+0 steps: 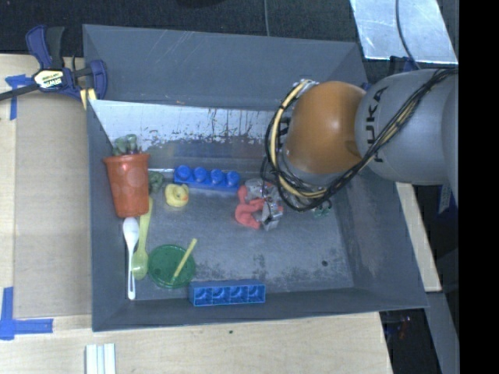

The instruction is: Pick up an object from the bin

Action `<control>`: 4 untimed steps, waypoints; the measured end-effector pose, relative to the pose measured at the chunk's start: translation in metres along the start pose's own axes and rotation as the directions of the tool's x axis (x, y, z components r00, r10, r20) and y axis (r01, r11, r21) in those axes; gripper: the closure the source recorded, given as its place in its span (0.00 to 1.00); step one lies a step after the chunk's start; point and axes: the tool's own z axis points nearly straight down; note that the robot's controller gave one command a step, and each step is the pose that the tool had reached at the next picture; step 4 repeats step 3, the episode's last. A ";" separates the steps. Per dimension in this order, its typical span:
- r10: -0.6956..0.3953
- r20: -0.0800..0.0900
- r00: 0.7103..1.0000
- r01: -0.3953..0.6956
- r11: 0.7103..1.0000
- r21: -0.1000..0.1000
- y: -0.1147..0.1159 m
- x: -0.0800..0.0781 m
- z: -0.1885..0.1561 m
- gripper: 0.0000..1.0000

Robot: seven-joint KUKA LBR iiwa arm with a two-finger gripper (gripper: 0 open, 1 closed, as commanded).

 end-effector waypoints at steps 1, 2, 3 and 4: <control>0.001 0.000 1.000 -0.001 1.000 0.000 0.000 0.000 0.000 1.00; 0.000 -0.008 1.000 0.000 1.000 -0.002 0.004 0.002 -0.057 1.00; 0.079 -0.009 0.997 -0.079 0.997 -0.002 -0.002 0.004 -0.148 1.00; 0.079 -0.009 0.997 -0.079 0.997 -0.002 -0.002 0.004 -0.148 1.00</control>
Offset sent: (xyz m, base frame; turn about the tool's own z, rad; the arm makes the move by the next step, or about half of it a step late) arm -0.0054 0.0105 0.1732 -0.0029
